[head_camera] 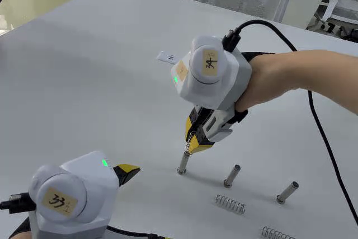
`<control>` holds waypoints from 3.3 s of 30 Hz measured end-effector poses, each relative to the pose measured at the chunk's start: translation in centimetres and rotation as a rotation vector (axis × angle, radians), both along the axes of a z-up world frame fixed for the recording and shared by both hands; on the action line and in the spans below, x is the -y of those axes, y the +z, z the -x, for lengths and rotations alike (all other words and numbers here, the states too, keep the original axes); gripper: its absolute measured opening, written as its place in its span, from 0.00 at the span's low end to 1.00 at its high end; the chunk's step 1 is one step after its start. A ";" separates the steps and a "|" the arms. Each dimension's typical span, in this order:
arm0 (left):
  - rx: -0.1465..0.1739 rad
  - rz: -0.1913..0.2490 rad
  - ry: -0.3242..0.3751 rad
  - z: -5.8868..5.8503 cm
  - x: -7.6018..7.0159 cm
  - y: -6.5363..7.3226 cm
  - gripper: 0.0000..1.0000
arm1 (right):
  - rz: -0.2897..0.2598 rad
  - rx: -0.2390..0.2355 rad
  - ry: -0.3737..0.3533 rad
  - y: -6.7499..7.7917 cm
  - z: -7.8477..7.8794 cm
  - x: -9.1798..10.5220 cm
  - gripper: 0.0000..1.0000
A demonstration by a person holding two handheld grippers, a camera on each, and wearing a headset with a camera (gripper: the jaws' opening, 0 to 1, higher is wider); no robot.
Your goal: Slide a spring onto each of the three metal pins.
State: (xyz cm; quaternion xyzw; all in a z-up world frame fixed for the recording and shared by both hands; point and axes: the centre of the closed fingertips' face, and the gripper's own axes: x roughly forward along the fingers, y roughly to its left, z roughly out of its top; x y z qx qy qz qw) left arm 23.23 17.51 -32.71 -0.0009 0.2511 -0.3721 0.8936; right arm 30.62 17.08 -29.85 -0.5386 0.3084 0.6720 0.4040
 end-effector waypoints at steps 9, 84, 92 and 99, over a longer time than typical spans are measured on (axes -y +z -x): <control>-0.010 0.001 0.002 0.1 0.0 -0.3 0.94 | 0.002 0.003 0.008 0.0 -0.1 -0.1 0.07; -0.043 0.024 0.020 0.4 -0.2 -1.3 0.88 | 0.061 -0.012 -0.018 -6.1 0.1 0.2 0.08; -0.038 0.022 0.023 0.4 -0.3 -1.0 0.88 | 0.040 -0.041 -0.055 -6.0 0.3 -0.3 0.13; -0.034 0.021 0.022 0.3 -0.3 -0.9 0.88 | 0.023 -0.049 -0.074 -6.1 0.4 -0.3 0.37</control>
